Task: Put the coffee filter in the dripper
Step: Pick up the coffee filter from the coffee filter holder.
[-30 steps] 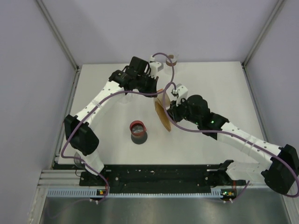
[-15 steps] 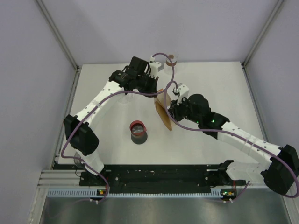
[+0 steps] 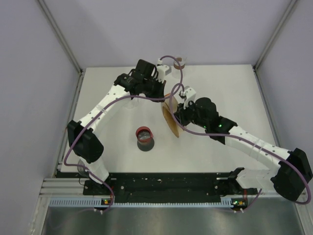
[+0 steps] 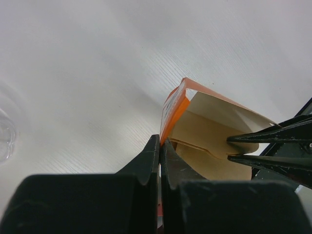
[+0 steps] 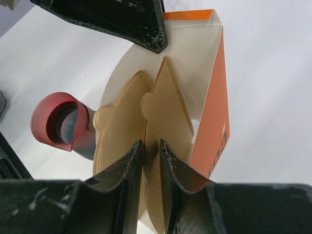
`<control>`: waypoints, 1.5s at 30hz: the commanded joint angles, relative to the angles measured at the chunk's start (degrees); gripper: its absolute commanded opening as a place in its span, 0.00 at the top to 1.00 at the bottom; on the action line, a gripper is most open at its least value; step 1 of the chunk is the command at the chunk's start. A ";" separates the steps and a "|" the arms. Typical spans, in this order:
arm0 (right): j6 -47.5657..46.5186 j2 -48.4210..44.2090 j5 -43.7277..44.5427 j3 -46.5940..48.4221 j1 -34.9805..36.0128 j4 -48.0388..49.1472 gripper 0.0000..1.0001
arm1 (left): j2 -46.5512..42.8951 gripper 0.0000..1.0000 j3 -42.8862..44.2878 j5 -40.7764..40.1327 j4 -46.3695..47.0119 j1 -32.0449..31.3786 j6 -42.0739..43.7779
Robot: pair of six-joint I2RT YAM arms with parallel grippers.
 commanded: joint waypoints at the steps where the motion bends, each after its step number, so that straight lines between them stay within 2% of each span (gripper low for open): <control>1: 0.56 -0.53 -0.52 3.70 -0.27 3.60 0.78 | -2.58 1.00 1.95 0.39 0.97 -0.40 0.37; 10: 0.21 -3.07 0.45 3.79 -0.27 0.55 0.74 | -2.40 1.00 1.95 0.22 1.06 -0.40 0.64; 18: 0.30 -3.78 1.41 2.03 -0.36 -0.70 0.85 | -2.32 1.00 2.04 0.13 1.06 -0.40 0.64; 22: 0.21 -3.52 0.80 2.38 -0.36 -0.53 0.87 | -2.23 1.00 2.04 0.30 1.06 -0.40 0.46; 28: -2.07 -4.74 -5.08 1.42 -0.27 0.52 0.75 | -2.40 1.00 2.04 -0.31 1.14 -0.40 0.55; 32: -1.20 -3.87 -5.62 1.41 -0.18 1.66 0.67 | -2.23 1.00 2.13 0.30 1.06 -0.40 0.20; 40: -0.75 1.75 -4.91 6.51 0.52 4.39 0.67 | -1.79 1.00 2.30 0.22 1.15 -0.49 0.02; 45: -0.75 3.34 -5.18 7.04 0.61 4.83 0.64 | -1.70 1.00 2.30 0.31 1.15 -0.49 0.02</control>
